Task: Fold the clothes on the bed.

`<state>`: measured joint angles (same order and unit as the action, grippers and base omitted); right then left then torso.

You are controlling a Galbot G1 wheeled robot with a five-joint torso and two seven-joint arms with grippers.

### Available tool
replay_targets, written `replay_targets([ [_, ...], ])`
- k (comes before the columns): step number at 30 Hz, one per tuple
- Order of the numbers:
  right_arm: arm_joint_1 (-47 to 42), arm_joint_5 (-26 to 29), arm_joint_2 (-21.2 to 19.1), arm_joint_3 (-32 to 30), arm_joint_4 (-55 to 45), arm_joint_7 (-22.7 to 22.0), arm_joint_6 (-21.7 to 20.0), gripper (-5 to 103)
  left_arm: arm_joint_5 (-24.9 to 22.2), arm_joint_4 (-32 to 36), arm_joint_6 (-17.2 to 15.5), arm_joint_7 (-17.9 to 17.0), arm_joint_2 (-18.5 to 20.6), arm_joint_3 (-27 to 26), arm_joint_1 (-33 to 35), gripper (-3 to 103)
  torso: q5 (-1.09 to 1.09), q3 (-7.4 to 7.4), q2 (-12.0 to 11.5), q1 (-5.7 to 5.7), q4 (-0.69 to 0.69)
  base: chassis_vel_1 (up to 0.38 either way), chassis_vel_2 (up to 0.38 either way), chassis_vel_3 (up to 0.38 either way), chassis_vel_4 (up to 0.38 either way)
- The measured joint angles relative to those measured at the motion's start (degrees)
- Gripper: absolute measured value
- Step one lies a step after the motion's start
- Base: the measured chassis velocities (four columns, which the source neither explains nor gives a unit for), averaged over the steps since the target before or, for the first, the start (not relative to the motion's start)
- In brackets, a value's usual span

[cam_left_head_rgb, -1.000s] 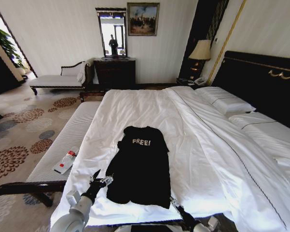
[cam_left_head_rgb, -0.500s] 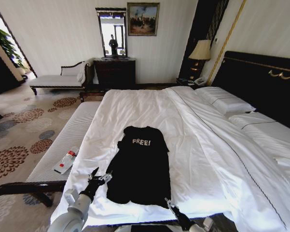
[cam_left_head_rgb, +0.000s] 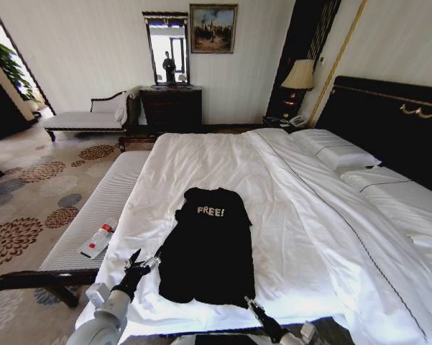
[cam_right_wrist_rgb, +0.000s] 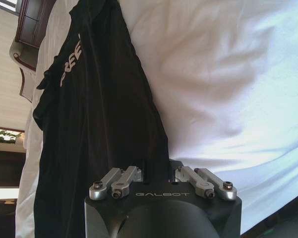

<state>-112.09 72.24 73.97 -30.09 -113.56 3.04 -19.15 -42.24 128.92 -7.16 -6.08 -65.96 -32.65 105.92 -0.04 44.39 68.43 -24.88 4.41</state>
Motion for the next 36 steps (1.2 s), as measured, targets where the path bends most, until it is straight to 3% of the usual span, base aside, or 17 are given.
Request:
replay_targets([
  [4,-0.5,-0.3,0.1,-0.2,-0.2,0.0,0.2,16,0.2,-0.1,0.1,0.0,0.0,0.2,0.4,100,0.0,0.0,0.0,0.0,0.0,0.0,0.0,0.0,0.0],
  [7,-0.6,-0.9,0.2,-0.4,-0.4,0.0,0.3,2,0.2,0.0,0.3,0.0,0.1,-0.2,0.8,100,0.0,0.0,0.0,0.0,0.0,0.0,0.0,0.0,0.0],
  [13,-0.8,-1.9,0.4,-1.0,-1.2,0.0,0.8,1,0.1,0.4,0.5,0.4,0.2,-1.1,2.0,100,0.0,0.0,0.0,0.0,0.0,0.0,0.0,0.0,0.0],
  [23,0.2,-1.0,-1.1,-8.0,-2.9,-2.2,1.2,1,-2.1,1.0,1.7,1.4,0.0,-4.3,5.9,100,0.0,0.0,0.0,0.0,0.0,0.0,0.0,0.0,0.0],
  [31,1.6,1.2,-1.9,-12.9,-0.7,-3.0,1.4,1,-2.1,0.2,4.0,3.0,1.0,-6.2,11.6,100,0.0,0.0,0.0,0.0,0.0,0.0,0.0,0.0,0.0],
  [36,2.0,1.3,-2.1,-13.6,-0.2,-3.1,1.4,1,-1.1,-1.2,5.6,3.7,2.1,-4.7,15.0,98,0.0,0.0,0.0,0.0,0.0,0.0,0.0,0.0,0.0],
])
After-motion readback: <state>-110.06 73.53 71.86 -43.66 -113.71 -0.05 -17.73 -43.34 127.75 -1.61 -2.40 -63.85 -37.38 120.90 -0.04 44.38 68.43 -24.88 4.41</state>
